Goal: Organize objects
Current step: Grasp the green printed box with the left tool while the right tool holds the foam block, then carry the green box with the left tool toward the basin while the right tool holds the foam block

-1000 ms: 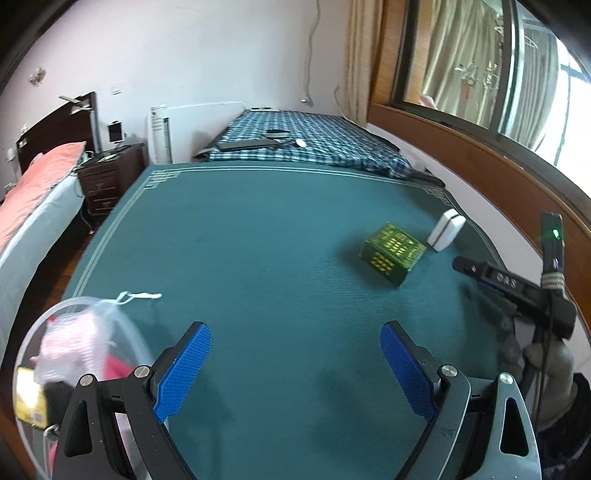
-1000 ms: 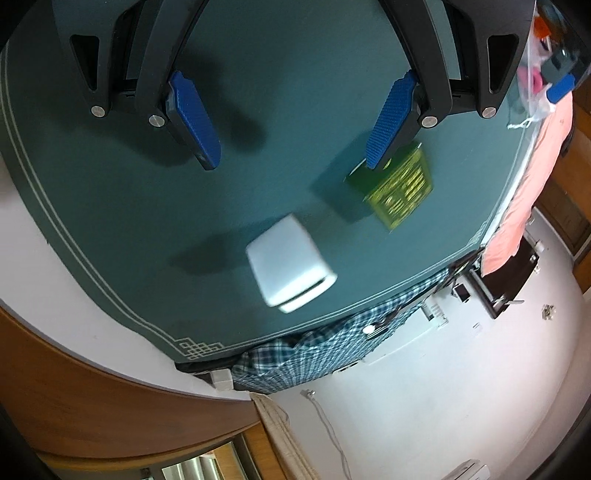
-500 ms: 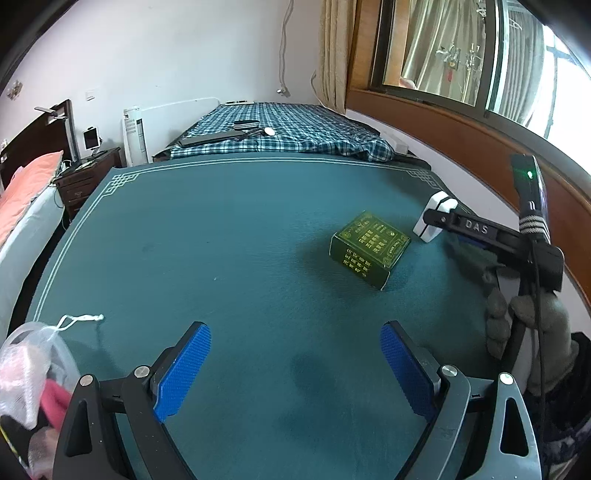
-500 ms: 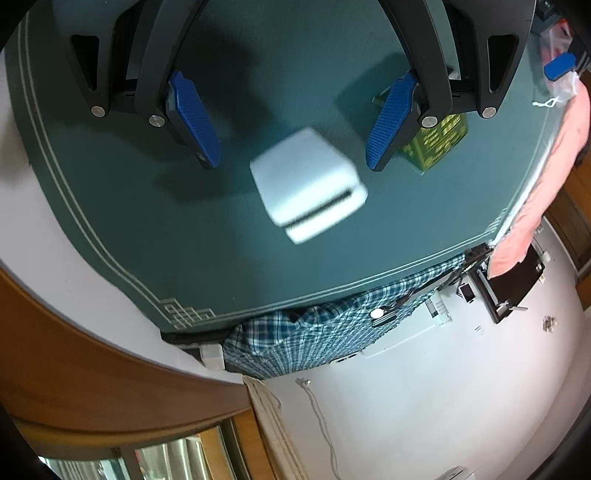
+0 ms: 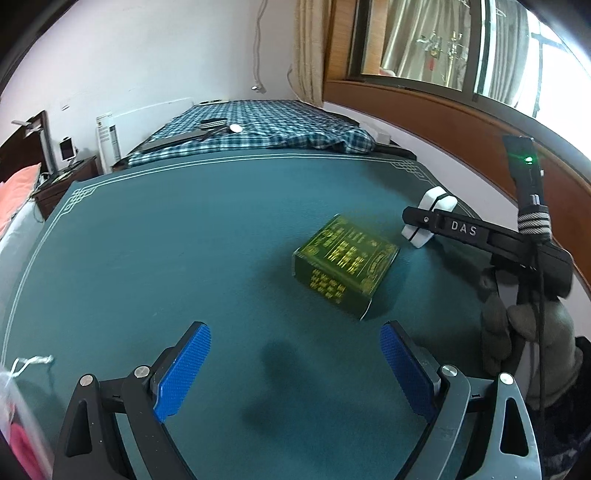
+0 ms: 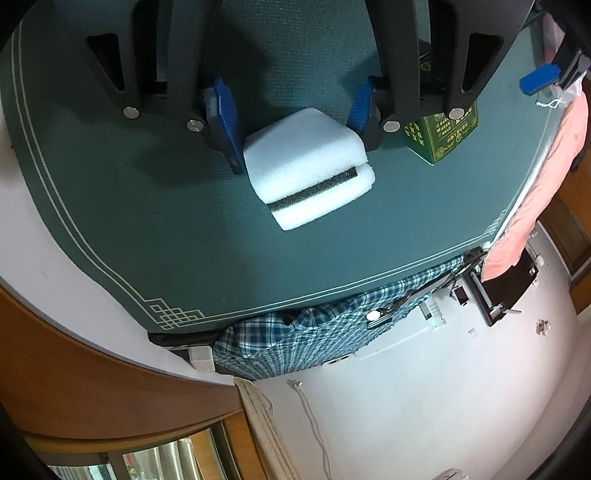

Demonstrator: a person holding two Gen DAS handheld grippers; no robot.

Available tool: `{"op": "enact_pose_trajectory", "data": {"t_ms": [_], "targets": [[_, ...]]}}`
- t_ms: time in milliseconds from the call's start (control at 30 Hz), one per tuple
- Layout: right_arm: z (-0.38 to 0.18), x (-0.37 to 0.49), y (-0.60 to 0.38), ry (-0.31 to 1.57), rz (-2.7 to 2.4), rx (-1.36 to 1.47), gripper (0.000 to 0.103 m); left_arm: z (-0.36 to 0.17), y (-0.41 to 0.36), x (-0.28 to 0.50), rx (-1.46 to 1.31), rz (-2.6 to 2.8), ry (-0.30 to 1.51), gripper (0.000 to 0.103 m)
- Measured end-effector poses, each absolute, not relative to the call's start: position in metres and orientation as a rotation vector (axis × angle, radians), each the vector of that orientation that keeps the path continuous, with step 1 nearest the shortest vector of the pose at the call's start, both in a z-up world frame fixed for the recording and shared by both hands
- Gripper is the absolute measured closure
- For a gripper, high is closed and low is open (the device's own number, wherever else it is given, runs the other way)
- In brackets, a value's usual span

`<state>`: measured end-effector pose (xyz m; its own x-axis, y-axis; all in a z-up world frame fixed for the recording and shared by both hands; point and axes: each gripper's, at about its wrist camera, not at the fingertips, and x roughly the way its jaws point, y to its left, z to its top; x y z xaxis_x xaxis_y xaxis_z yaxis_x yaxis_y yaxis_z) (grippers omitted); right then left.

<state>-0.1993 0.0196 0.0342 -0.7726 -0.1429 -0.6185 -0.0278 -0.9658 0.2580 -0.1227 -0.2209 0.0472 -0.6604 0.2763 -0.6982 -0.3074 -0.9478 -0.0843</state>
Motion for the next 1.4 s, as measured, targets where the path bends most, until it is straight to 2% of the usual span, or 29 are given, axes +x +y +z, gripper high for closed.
{"op": "enact_pose_trajectory", "data": {"t_ms": [367, 600, 667, 733, 1133, 1400], "targets": [[0.034, -0.195, 0.026, -0.458, -2.875, 1.021, 0.051, 0.041, -0.182, -0.15, -1.02, 2.543, 0.192, 0.007], [0.035, -0.194, 0.027, -0.459, -2.872, 1.021, 0.051, 0.031, -0.172, -0.172, -1.075, 2.498, 0.18, 0.007], [0.034, -0.195, 0.026, -0.458, -2.873, 1.021, 0.051, 0.031, -0.167, -0.176, -1.071, 2.491, 0.196, 0.009], [0.034, -0.195, 0.026, -0.458, -2.873, 1.021, 0.051, 0.03, -0.16, -0.177, -1.072, 2.486, 0.237, 0.019], [0.034, -0.195, 0.027, -0.459, -2.873, 1.02, 0.051, 0.031, -0.154, -0.164, -1.011, 2.521, 0.317, 0.021], [0.034, -0.193, 0.025, -0.463, -2.869, 1.015, 0.051, 0.034, -0.171, -0.144, -1.029, 2.589, 0.249, 0.021]]}}
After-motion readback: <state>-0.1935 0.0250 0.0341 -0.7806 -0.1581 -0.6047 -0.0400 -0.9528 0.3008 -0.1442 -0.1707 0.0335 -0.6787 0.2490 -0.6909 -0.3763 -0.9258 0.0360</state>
